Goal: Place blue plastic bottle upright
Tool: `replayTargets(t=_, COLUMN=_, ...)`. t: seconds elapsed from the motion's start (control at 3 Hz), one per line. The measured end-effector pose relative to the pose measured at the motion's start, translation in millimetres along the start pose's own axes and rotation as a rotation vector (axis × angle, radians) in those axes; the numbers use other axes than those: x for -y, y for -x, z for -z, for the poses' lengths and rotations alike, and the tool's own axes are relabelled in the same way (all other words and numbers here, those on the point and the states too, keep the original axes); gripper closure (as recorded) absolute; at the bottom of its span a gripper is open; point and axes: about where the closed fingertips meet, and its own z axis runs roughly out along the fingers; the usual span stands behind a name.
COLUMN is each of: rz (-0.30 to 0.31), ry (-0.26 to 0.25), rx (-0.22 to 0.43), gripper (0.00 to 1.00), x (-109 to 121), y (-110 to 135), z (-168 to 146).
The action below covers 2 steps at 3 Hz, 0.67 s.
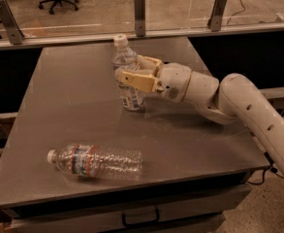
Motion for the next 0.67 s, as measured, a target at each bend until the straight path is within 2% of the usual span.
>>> replayTargets(t=0.33, rz=0.000, ry=0.000, rx=0.000, gripper=0.35, x=0.0, y=0.4, z=0.1)
replayTargets(t=0.67, rz=0.023, ry=-0.022, rx=-0.026, gripper=0.12, x=6.1, y=-0.2, z=23.0)
